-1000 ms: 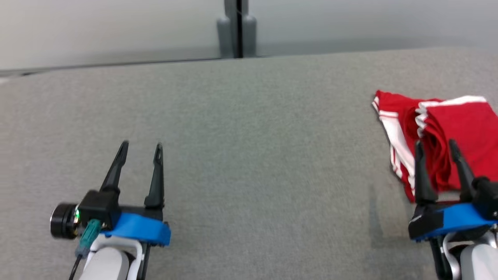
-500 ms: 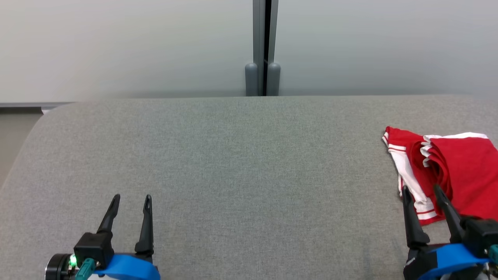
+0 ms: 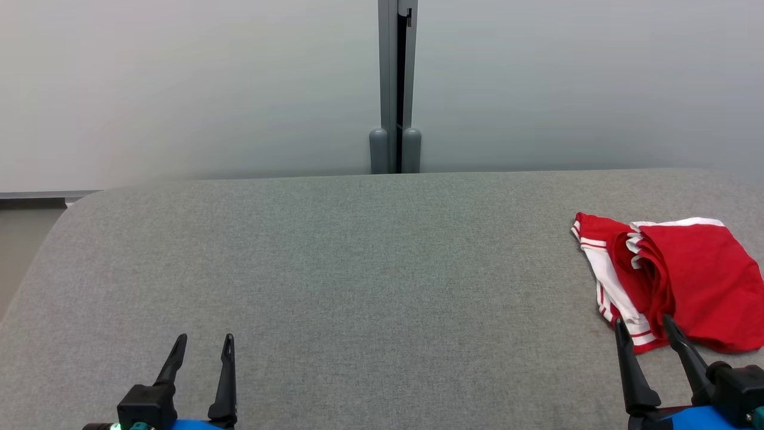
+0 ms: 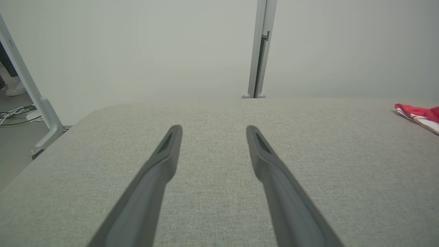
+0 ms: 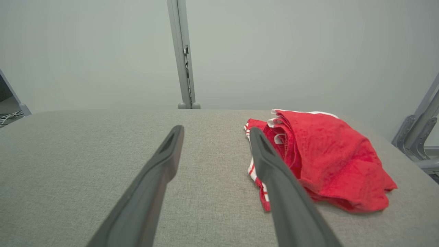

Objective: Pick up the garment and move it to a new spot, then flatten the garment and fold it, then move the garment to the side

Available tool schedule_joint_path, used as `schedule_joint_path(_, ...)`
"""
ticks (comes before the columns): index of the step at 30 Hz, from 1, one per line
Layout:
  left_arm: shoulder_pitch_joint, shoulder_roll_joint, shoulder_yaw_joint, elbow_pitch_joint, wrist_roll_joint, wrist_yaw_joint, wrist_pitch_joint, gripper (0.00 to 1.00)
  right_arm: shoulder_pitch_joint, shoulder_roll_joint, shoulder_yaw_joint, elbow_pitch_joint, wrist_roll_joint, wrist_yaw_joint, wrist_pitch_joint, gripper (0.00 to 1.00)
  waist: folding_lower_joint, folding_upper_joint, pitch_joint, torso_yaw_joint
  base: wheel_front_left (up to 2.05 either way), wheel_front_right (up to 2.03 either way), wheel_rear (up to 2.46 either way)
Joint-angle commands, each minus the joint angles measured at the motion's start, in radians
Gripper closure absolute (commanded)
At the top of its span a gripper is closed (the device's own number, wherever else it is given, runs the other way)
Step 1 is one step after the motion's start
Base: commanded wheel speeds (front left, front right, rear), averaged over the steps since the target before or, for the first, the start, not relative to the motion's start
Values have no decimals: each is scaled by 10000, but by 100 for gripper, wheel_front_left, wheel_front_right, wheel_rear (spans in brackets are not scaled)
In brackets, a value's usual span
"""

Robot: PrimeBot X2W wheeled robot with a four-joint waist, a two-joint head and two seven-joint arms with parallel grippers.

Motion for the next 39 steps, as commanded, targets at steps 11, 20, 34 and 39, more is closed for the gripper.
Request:
schedule_joint_path(11,77,57,-51,-114,-165,32,17,0,143,3,-4,-165,29,1,69,0,0,2,41,-27,0,0,0)
schedule_joint_path(20,-75,116,-99,-144,-106,127,3,0,110,3,41,-88,62,1,44,0,0,2,105,-33,0,0,0)
schedule_joint_path(34,-113,-211,143,98,-1138,-57,222,100,-181,3,90,365,1226,0,141,100,2,2,194,-17,0,0,0)
schedule_joint_path(39,-237,-349,409,139,-1961,-211,423,100,-372,-27,100,576,2232,0,215,100,1,2,200,-25,0,0,0)
